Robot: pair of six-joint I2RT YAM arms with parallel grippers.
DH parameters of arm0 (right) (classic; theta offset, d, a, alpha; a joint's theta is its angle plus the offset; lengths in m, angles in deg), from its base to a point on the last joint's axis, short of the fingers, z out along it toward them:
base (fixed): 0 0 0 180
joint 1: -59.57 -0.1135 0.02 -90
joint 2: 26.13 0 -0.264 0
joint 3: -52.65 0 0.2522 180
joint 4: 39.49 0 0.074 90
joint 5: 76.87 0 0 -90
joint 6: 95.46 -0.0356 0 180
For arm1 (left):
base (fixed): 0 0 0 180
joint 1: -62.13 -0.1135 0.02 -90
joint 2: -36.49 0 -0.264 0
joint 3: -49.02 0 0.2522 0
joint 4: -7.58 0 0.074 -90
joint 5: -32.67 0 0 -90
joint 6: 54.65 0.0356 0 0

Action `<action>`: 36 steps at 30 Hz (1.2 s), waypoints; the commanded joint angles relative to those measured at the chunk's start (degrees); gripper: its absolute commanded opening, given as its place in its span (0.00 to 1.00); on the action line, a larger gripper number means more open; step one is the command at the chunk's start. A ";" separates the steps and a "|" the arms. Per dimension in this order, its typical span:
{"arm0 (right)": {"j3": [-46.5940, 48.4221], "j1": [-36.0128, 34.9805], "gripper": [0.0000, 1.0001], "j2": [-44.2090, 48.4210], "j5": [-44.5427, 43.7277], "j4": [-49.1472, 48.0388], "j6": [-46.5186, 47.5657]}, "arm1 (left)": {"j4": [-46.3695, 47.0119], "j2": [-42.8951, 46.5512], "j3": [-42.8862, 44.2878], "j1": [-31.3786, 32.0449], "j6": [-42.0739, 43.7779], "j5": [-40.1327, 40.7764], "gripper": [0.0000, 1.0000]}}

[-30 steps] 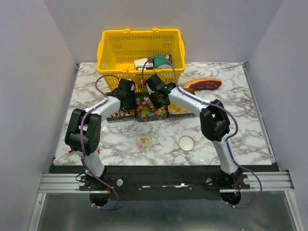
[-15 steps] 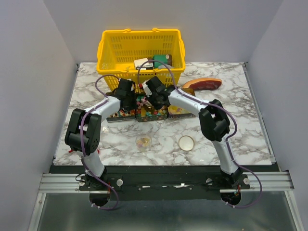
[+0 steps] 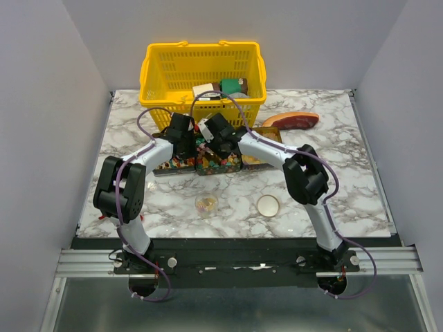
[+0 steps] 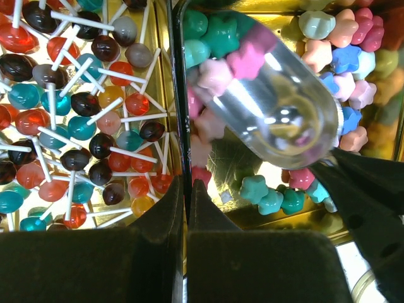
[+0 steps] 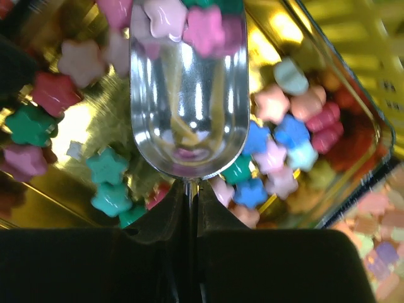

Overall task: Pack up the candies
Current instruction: Scoop the fake candies from the storage box.

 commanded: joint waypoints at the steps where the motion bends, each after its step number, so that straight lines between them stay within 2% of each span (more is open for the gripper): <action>1: -1.19 -1.37 0.01 -2.45 0.83 -5.56 3.35 | -7.68 -0.87 -2.04 1.91 0.84 -8.19 0.00; 5: -1.46 -1.63 0.01 -2.27 0.92 -6.26 3.09 | -7.42 -0.70 -2.21 1.91 1.01 -8.54 0.00; 10: -1.28 -1.72 0.01 -2.01 -1.97 -7.05 -1.99 | -7.15 -0.52 -2.39 1.91 0.75 -8.45 0.00; 18: -10.23 -1.63 0.01 3.70 -2.86 -15.66 -3.94 | -7.94 -0.35 -1.51 1.91 0.40 -7.66 0.01; 24: -14.46 -1.63 0.01 6.87 -4.26 -19.36 -3.41 | -8.12 -0.17 -0.72 1.91 0.40 -7.22 0.11; 29: -18.24 -1.63 0.01 9.67 -5.14 -21.29 -4.73 | -8.38 0.18 -0.63 1.91 0.14 -6.26 0.30; 36: -22.72 -1.63 0.01 13.19 -5.76 -23.31 -4.82 | -8.56 0.27 0.25 1.82 -0.04 -5.73 0.33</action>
